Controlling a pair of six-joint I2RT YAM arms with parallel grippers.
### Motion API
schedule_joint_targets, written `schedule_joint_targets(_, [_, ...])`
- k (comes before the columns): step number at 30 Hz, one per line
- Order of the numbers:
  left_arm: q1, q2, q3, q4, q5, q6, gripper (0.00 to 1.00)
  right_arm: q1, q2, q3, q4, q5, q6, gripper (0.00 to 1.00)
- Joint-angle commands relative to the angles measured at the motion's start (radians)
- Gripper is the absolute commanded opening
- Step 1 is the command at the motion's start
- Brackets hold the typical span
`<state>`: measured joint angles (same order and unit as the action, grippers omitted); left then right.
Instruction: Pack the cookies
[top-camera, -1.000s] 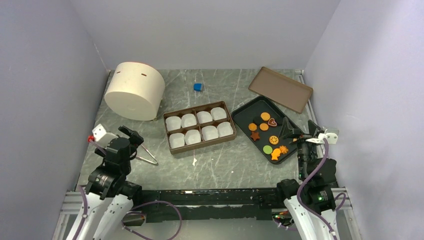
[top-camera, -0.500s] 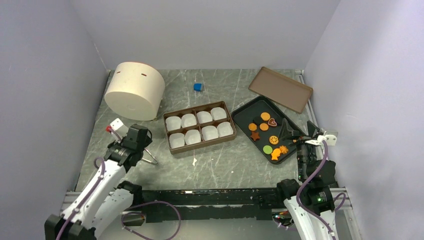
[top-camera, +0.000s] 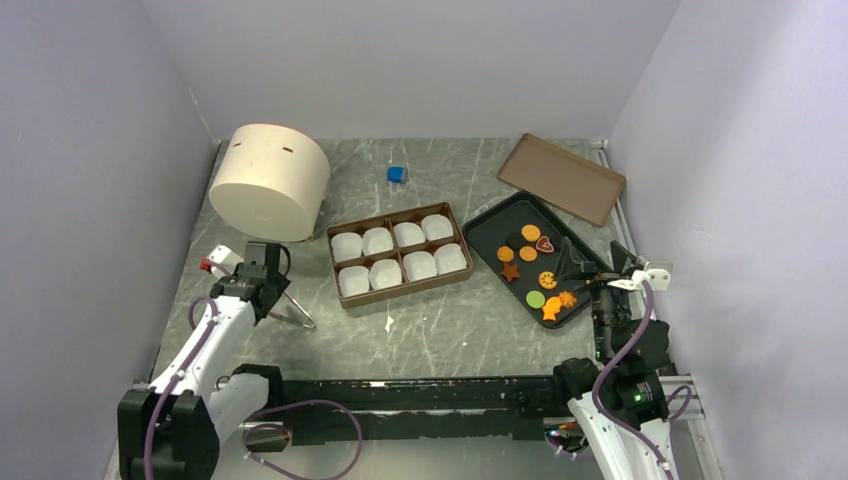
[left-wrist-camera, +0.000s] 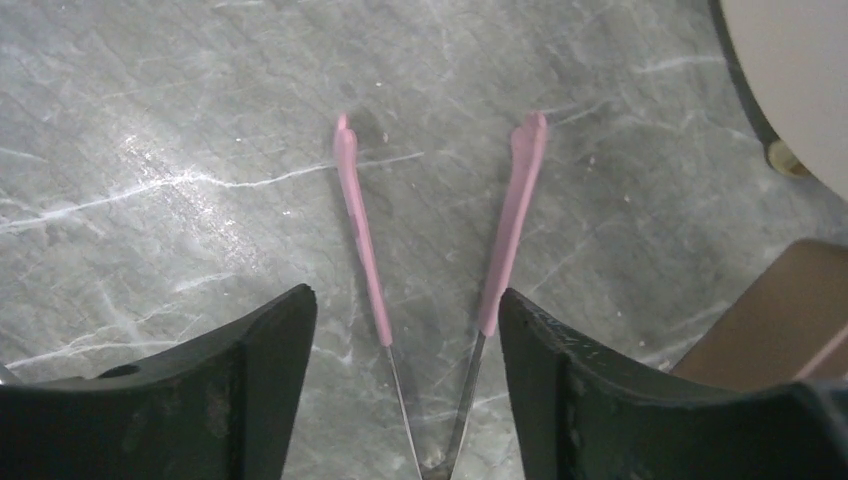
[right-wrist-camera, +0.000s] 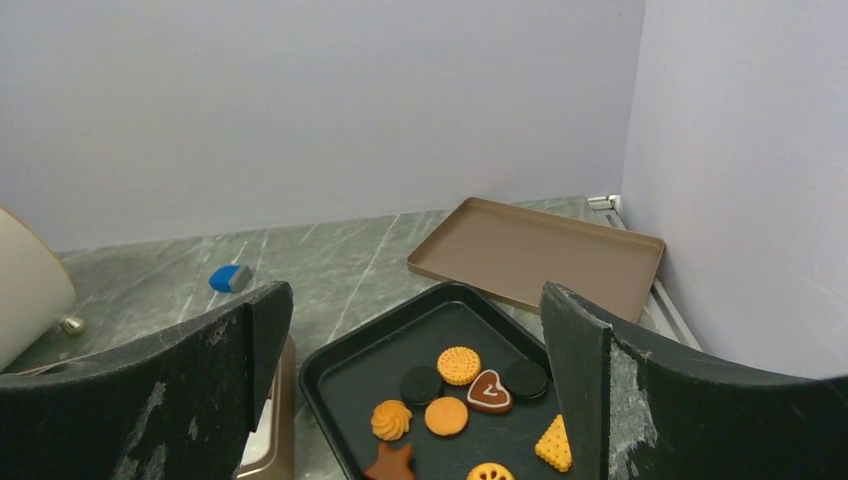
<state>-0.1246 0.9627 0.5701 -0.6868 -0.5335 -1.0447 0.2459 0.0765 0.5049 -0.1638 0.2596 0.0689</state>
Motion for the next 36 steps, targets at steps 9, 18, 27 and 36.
schedule_joint_targets(9, [0.084,0.126,-0.016,0.047,0.086,-0.043,0.44,0.024,-0.037,-0.009,0.052,0.028,-0.009,1.0])
schedule_joint_targets(18, [0.089,0.194,-0.031,0.076,0.058,-0.045,0.38,0.03,-0.04,-0.009,0.052,0.03,-0.012,1.0])
schedule_joint_targets(27, [0.095,0.219,-0.06,0.089,0.077,-0.061,0.24,0.031,-0.032,-0.005,0.05,0.017,-0.014,1.0])
schedule_joint_targets(36, [0.094,0.02,-0.058,0.039,0.099,-0.034,0.05,0.031,-0.007,0.008,0.038,-0.016,-0.013,1.0])
